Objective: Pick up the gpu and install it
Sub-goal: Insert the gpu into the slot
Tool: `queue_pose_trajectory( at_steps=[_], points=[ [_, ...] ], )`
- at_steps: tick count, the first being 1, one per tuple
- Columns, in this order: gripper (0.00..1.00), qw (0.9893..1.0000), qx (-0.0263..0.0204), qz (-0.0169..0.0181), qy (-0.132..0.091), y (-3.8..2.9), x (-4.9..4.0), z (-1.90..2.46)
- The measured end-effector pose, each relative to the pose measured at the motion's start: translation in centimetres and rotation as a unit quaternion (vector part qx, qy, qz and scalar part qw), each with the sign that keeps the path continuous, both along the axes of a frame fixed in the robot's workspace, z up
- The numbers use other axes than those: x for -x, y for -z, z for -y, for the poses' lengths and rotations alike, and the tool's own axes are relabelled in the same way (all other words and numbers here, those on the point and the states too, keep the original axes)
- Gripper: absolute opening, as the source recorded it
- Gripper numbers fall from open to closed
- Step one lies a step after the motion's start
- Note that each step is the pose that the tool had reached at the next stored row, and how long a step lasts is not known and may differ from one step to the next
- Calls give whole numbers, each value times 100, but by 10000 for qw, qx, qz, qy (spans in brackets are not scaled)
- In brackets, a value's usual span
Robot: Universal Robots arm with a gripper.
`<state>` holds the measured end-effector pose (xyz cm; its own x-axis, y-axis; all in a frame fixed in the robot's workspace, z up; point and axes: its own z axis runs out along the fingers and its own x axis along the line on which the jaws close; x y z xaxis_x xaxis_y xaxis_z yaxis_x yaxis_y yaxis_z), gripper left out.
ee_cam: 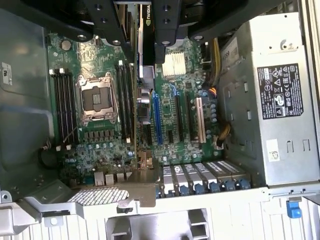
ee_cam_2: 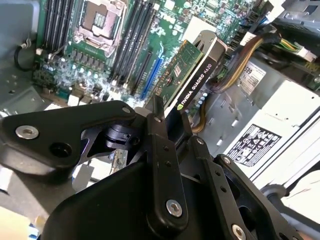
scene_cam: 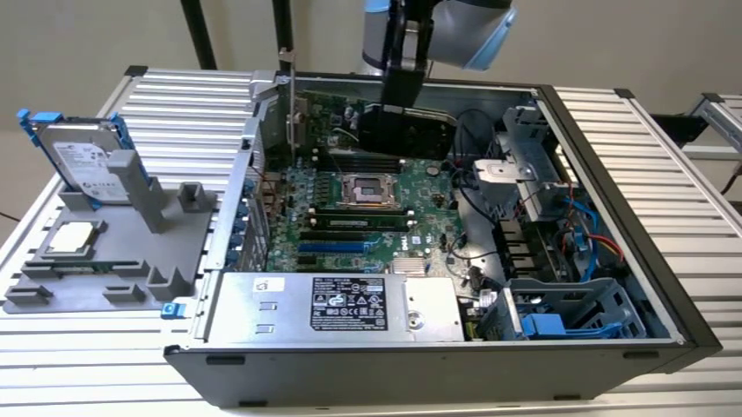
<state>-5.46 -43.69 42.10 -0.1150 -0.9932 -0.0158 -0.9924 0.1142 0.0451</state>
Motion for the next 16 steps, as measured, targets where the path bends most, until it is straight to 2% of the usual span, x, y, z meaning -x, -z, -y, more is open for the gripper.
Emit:
queue_pose_trajectory(
  at_steps=[6, 9, 14, 16],
  points=[
    [0, 9998, 0, 0, -210, 0, -2, 0],
    [0, 9997, 0, -10, -229, 0, -2, 0],
    [0, 9997, 1, 24, -253, 9, -2, 0],
    [0, 9996, 1, 25, -270, 10, -2, 0]
  ],
)
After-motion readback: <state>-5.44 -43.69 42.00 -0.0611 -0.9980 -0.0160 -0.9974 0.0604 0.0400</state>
